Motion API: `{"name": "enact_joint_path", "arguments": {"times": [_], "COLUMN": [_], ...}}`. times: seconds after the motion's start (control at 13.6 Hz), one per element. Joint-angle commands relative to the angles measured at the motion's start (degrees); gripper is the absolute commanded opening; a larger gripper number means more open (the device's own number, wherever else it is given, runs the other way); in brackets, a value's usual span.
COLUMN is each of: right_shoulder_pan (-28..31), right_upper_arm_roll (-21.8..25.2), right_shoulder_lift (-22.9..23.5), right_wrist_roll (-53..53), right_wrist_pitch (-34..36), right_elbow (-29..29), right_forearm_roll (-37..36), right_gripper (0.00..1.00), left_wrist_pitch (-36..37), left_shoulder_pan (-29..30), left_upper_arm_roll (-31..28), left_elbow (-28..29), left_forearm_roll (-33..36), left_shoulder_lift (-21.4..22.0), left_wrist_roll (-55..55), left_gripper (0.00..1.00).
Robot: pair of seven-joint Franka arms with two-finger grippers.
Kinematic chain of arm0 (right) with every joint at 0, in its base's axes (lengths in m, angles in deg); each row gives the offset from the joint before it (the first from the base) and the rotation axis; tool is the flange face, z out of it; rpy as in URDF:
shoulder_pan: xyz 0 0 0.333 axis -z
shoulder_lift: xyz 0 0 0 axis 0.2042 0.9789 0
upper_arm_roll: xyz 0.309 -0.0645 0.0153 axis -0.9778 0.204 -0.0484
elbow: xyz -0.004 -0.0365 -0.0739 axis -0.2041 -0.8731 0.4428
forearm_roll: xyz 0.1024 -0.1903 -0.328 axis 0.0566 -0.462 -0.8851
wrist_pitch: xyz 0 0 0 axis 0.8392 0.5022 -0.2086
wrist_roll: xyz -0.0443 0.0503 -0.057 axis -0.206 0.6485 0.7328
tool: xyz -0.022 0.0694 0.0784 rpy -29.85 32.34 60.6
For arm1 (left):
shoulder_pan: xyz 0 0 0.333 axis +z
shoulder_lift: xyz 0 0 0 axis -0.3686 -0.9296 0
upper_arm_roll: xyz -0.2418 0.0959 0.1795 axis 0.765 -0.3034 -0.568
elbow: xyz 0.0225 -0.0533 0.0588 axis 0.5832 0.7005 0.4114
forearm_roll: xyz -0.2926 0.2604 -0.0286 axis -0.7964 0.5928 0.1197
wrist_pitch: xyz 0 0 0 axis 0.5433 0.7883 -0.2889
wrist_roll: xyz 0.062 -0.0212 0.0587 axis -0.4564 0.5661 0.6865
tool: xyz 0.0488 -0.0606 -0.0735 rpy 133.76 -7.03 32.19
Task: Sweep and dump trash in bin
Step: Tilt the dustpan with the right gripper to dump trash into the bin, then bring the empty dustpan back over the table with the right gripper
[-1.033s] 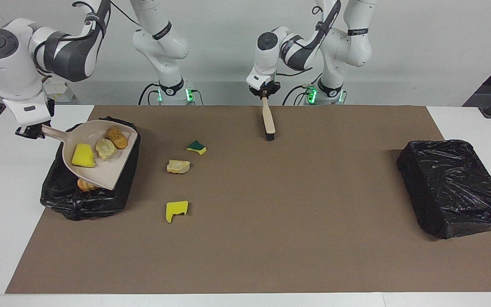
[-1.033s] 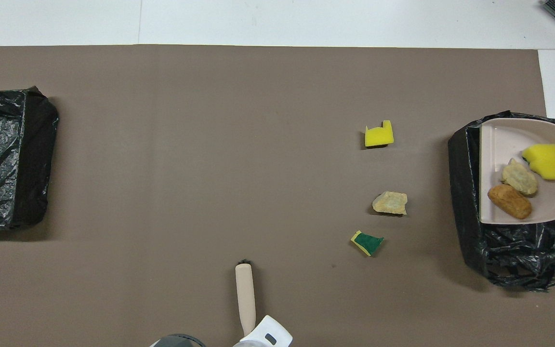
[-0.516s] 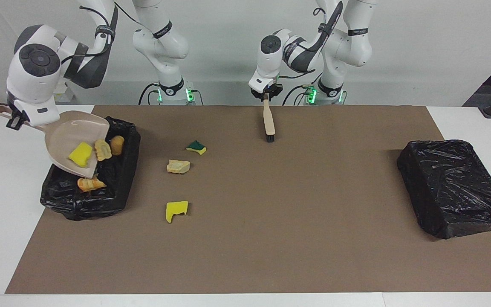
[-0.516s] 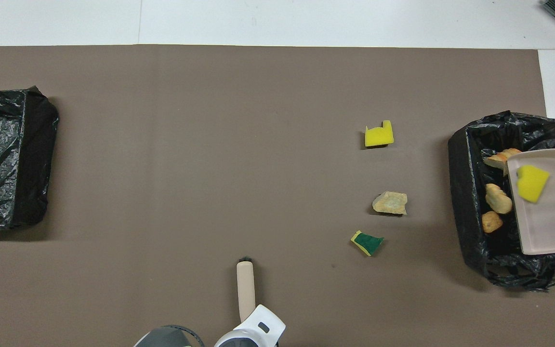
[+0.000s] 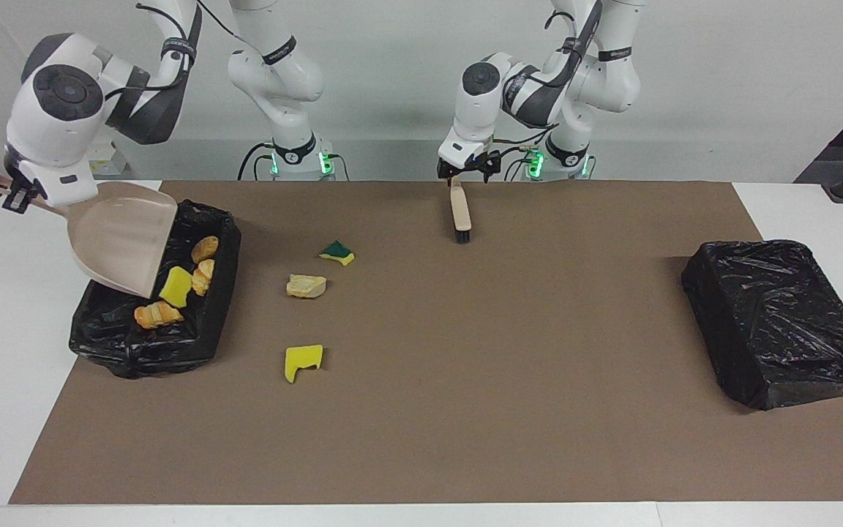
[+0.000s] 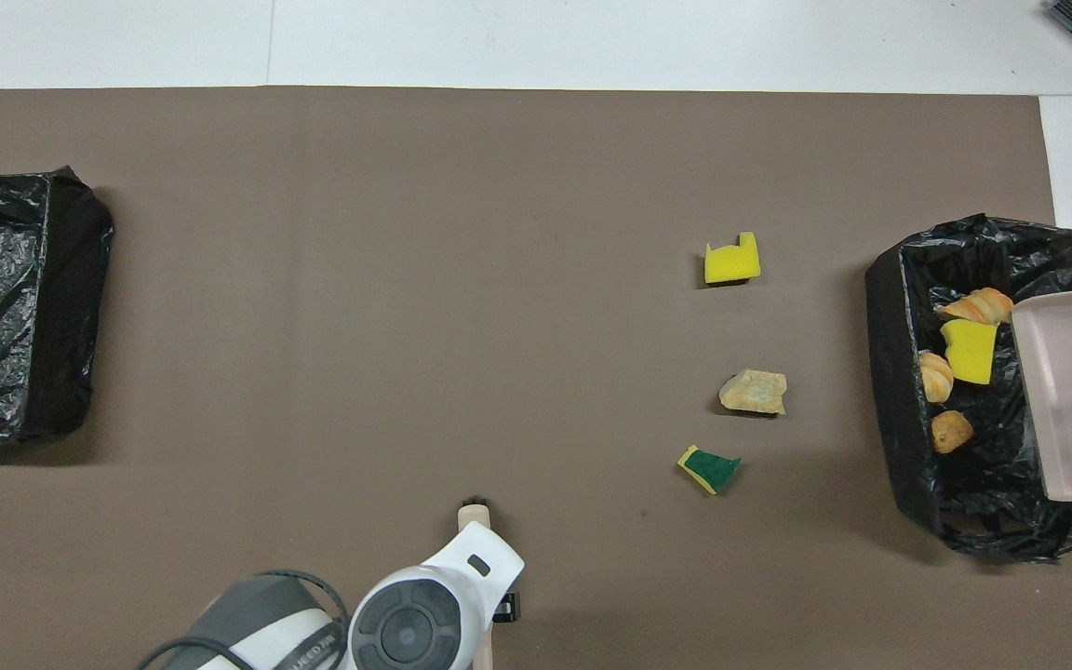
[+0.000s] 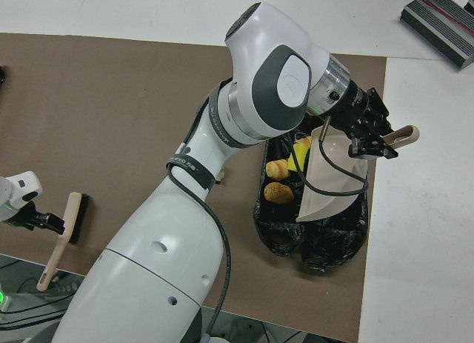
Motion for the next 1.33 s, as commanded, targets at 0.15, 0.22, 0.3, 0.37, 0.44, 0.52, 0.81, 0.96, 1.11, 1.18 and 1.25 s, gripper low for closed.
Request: {"name": "enact_joint_path", "arguments": {"times": [0.15,0.22,0.3,0.37,0.44,0.52,0.81,0.96,1.11,1.18,1.25], "right_shoulder_pan": [-0.5,-0.5,-0.5,-1.2,-3.7,-5.4,-13.2,-17.0,-21.5,-24.0,-26.2], "right_upper_arm_roll": [-0.9,-1.1,-1.1,-1.3,-1.4,-1.5,-1.5,-1.5,-1.5,-1.5,-1.5], "right_shoulder_lift": [-0.2,-0.3,-0.3,-0.4,-0.6,-0.6,0.4,1.2,3.1,4.4,5.6], "right_wrist_roll": [7.5,12.6,16.6,19.9,23.6,28.3,48.7,59.8,72.2,78.5,81.9], "right_wrist_pitch": [6.1,6.3,6.3,6.4,7.0,7.5,8.2,7.8,6.8,5.0,3.5], "right_elbow": [4.3,4.0,3.9,3.6,3.2,3.0,2.9,2.9,3.0,3.0,3.4], "right_forearm_roll": [12.9,16.2,20.3,22.5,23.5,25.3,32.9,37.1,40.7,42.3,42.5], "right_gripper": [0.0,0.0,0.0,0.0,0.0,0.0,0.0,0.0,0.0,0.0,0.0], "left_wrist_pitch": [13.9,16.2,16.9,17.0,17.0,17.0,24.5,25.1,26.8,27.5,27.5], "left_shoulder_pan": [14.7,17.8,20.0,21.8,24.0,26.5,35.6,37.7,39.4,39.5,39.6], "left_upper_arm_roll": [0.4,0.4,0.4,0.4,0.4,0.3,0.3,0.3,0.3,0.3,0.2], "left_elbow": [-14.6,-17.4,-19.7,-21.6,-23.6,-26.1,-37.0,-40.0,-42.9,-45.3,-47.2], "left_forearm_roll": [2.6,2.7,3.8,5.7,7.0,7.6,7.8,7.9,9.2,10.8,11.9], "left_shoulder_lift": [0.6,0.3,-0.1,-0.1,-0.2,-0.5,-3.9,-5.0,-6.5,-7.6,-9.1], "left_wrist_roll": [-17.0,-20.3,-23.6,-26.7,-29.5,-32.7,-45.5,-46.6,-46.8,-48.0,-48.9], "left_gripper": [1.0,1.0,1.0,1.0,1.0,1.0,1.0,1.0,1.0,1.0,1.0]}}
